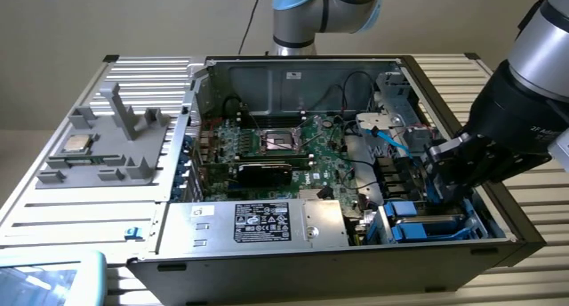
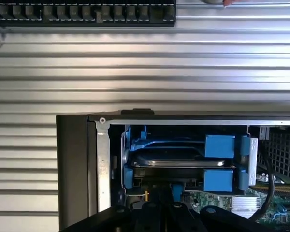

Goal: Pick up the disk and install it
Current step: 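Insert the second disk wire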

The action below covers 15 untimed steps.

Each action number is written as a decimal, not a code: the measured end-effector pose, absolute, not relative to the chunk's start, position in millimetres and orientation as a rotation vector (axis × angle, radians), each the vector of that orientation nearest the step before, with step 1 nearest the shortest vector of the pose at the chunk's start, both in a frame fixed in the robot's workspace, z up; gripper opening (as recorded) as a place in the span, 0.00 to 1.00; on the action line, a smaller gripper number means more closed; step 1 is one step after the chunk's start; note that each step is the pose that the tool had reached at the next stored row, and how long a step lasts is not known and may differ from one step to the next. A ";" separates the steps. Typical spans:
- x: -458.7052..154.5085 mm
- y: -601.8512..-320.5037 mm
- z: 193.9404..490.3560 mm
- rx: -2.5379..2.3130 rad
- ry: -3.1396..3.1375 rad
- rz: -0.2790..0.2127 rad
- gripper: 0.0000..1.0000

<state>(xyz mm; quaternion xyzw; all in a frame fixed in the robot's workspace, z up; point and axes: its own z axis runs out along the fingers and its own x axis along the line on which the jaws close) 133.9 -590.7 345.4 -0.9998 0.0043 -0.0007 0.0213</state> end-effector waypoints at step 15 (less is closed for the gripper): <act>133.9 -590.8 337.7 -3.092 0.013 0.000 0.11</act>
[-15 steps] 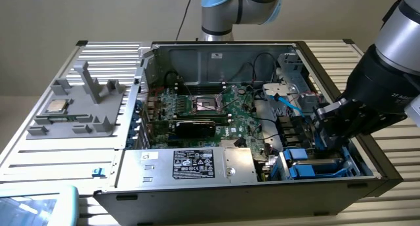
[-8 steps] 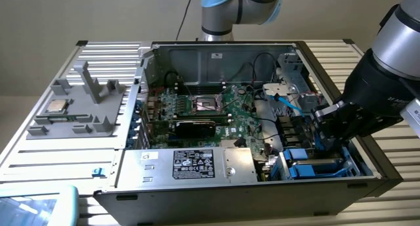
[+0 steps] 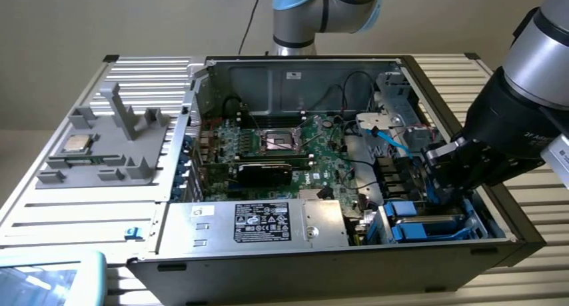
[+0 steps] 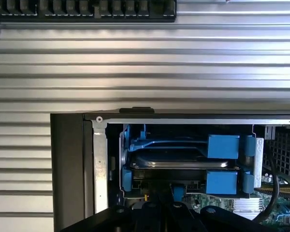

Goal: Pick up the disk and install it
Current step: 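Insert the second disk wire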

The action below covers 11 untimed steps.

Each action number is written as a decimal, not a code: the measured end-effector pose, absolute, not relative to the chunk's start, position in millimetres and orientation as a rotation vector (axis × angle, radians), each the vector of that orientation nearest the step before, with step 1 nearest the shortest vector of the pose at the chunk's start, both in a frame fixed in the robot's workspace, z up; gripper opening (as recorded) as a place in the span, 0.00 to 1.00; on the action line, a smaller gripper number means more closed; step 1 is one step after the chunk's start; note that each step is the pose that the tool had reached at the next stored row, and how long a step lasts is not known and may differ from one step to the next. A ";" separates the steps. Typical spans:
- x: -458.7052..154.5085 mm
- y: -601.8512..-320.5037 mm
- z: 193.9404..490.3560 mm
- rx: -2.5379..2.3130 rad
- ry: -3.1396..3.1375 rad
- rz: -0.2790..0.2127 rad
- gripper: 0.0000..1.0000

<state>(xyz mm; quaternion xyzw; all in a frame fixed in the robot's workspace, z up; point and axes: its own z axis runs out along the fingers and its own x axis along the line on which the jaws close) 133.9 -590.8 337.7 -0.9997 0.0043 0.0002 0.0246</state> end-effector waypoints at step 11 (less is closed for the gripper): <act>127.0 -587.2 372.3 -3.092 0.013 0.000 0.11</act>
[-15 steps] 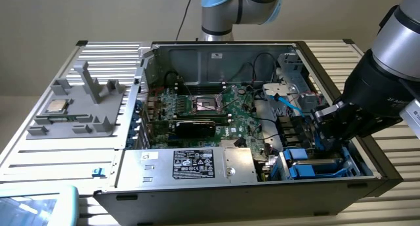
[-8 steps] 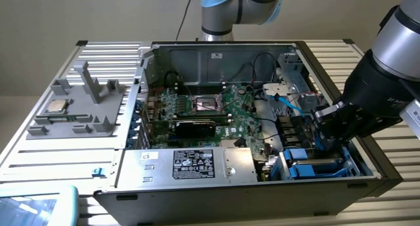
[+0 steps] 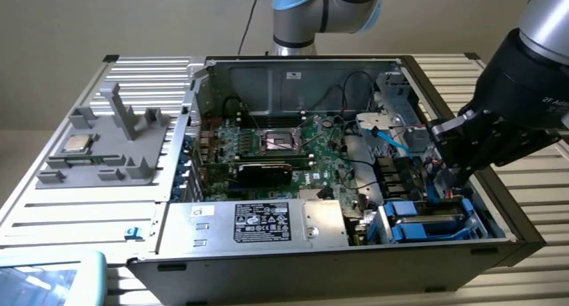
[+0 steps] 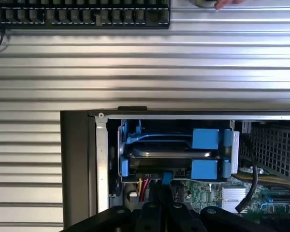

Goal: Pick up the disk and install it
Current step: 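Insert the second disk wire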

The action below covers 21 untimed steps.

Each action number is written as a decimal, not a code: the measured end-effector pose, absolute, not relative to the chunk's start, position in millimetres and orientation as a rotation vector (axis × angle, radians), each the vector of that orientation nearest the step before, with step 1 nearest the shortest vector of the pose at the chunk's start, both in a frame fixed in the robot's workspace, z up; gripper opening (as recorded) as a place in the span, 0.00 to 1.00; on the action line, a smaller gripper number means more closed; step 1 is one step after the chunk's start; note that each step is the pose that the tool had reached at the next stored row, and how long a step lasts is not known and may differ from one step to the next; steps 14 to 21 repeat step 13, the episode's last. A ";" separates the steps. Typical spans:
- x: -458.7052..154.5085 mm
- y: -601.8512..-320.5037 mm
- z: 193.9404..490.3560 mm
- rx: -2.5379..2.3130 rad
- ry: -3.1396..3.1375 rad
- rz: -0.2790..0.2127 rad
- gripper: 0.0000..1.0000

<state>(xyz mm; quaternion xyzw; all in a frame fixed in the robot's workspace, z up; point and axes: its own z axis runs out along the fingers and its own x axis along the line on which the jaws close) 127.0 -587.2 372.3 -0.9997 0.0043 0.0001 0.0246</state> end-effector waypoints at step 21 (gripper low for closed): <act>126.2 -570.7 374.5 -3.098 0.013 0.000 0.11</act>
